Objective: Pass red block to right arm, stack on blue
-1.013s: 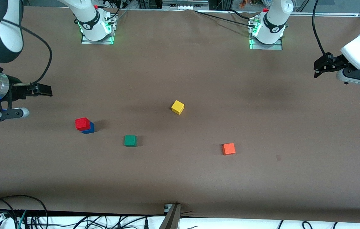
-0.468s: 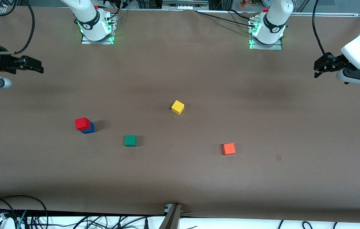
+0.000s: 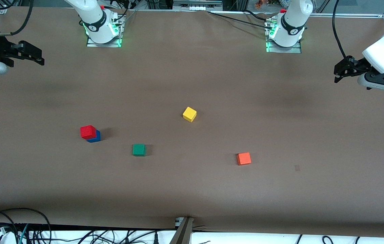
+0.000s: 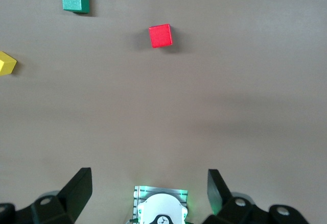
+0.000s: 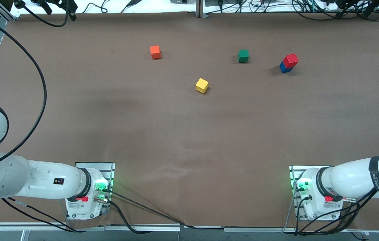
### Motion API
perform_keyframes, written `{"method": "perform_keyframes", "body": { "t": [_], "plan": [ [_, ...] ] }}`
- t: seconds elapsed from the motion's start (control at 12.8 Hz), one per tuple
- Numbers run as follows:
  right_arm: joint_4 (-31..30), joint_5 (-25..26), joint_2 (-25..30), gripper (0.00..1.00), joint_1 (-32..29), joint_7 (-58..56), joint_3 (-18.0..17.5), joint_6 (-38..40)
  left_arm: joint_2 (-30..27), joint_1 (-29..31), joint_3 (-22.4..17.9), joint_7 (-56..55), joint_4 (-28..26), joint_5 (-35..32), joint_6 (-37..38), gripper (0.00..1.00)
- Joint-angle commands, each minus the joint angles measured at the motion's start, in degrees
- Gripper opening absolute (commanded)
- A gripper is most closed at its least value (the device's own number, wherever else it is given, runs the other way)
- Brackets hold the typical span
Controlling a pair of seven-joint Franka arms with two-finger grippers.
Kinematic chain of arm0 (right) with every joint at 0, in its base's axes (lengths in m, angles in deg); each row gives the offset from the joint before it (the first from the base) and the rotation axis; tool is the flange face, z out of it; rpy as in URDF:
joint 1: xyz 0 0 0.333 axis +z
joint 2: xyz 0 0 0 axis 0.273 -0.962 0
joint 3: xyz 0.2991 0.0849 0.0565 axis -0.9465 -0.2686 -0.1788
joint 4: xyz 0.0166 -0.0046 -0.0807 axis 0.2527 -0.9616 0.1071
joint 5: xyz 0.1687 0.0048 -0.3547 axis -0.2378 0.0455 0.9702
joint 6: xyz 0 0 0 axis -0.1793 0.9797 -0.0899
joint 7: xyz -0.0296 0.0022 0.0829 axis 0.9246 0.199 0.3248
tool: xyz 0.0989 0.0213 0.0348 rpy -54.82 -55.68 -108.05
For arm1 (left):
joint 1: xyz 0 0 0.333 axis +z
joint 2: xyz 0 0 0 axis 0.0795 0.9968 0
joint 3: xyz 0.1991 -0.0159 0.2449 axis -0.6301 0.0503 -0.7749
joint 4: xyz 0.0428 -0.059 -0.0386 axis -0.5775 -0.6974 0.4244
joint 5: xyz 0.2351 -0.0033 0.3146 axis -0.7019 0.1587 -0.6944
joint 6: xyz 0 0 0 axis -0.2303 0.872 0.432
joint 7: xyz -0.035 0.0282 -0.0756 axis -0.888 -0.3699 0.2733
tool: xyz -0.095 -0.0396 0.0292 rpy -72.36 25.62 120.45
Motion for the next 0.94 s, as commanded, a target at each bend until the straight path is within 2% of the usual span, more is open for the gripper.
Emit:
{"method": "perform_keyframes", "body": {
  "t": [0.0, 0.86],
  "plan": [
    [0.39, 3.17, 0.50, 1.00, -0.52, 0.09, -1.46, 1.94, -0.06, -0.32, 0.06, -0.27, 0.64, 0.42, 0.31, 1.00],
    [1.37, 2.91, -0.91, 1.00, -0.34, 0.26, -1.29, 3.09, 1.08, -0.23, 0.33, 0.17, 2.04, 0.42, 0.93, 1.00]
  ]
}}
